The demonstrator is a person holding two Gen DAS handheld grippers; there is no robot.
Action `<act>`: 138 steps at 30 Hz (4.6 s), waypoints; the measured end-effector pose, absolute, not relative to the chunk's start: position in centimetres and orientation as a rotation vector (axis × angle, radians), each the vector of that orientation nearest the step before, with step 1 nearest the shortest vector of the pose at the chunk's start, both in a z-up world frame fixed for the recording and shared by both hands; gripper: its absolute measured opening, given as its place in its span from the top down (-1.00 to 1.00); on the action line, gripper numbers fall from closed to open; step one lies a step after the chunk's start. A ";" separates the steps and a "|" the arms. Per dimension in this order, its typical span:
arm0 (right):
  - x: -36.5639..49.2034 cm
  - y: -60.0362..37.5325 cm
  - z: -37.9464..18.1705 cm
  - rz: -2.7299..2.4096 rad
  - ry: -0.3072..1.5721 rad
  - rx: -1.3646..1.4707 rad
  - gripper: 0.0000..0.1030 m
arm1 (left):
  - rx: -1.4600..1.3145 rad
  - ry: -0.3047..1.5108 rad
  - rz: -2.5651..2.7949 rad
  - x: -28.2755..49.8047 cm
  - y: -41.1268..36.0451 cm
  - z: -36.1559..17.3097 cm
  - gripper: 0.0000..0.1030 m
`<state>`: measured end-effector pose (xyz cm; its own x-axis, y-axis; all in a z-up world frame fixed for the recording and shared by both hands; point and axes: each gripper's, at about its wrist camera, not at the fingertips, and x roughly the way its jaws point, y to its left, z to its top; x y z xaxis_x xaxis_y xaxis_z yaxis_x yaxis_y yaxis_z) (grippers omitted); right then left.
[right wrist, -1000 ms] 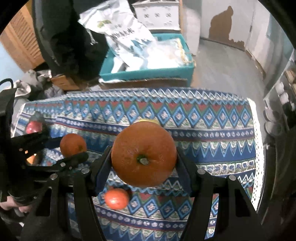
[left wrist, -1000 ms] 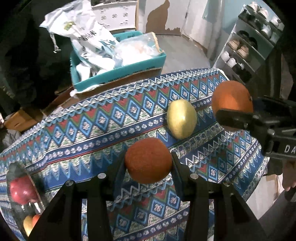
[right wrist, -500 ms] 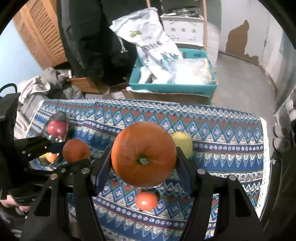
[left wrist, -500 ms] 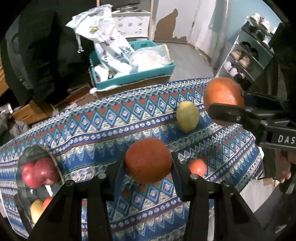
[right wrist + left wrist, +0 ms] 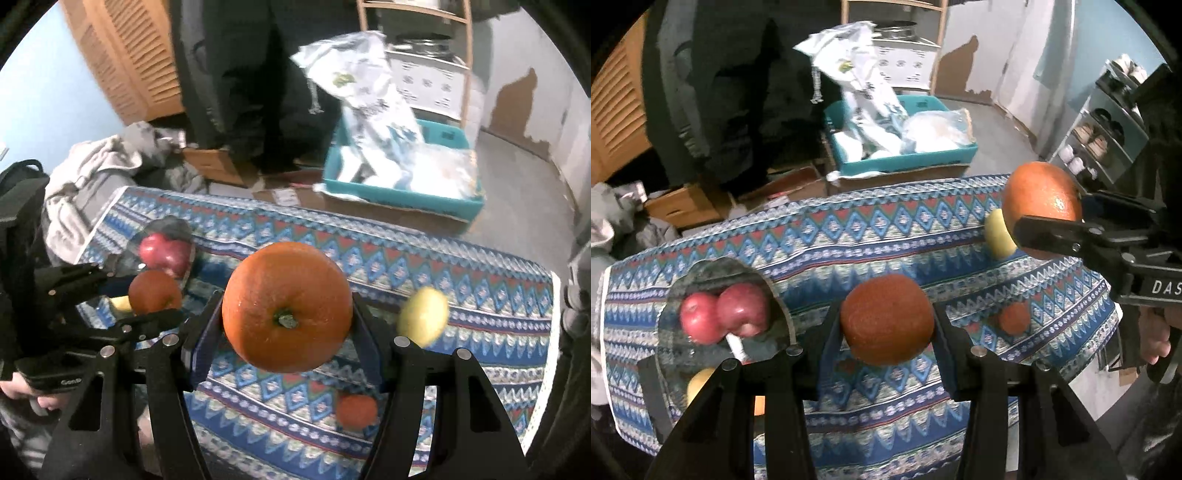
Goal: Organize fruits
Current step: 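Carry both oranges with both tools over the glass bowl, then open both tools to drop the two oranges into the bowl, then move both tools back toward the remaining yellow pear and orange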
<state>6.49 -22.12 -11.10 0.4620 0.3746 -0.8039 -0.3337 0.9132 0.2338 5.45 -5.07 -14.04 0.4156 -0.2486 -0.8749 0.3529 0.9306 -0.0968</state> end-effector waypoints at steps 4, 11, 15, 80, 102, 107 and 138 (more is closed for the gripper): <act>6.5 -19.9 -10.8 0.469 1.002 0.028 -0.26 | 0.090 1.075 -0.346 5.3 -2.4 -13.8 0.09; 6.8 -16.0 -10.9 0.529 1.015 0.011 -0.26 | 0.048 1.079 -0.283 5.3 2.2 -14.2 0.09; 7.1 -13.6 -11.1 0.556 1.022 -0.003 -0.26 | 0.031 1.073 -0.244 5.5 4.7 -14.3 0.09; 11.0 7.6 -21.3 0.745 1.220 -0.132 -0.28 | -0.015 1.239 -0.017 7.8 20.2 -24.4 -0.07; 9.4 2.2 -15.8 0.619 1.077 -0.198 -0.28 | -0.032 1.156 -0.061 6.5 17.0 -19.3 -0.22; 9.0 -0.1 -14.5 0.575 1.044 -0.205 -0.28 | 0.002 1.126 -0.080 6.3 15.0 -18.1 -0.30; 6.1 -17.1 -13.1 0.317 1.012 -0.126 -0.43 | 0.194 1.069 -0.265 6.5 0.1 -15.3 -0.46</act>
<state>6.12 -17.14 -13.10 0.4892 0.2018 -0.8485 -0.3180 0.9472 0.0419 6.49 0.14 -15.31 0.4542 -0.1198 -0.8828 0.3061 0.9516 0.0284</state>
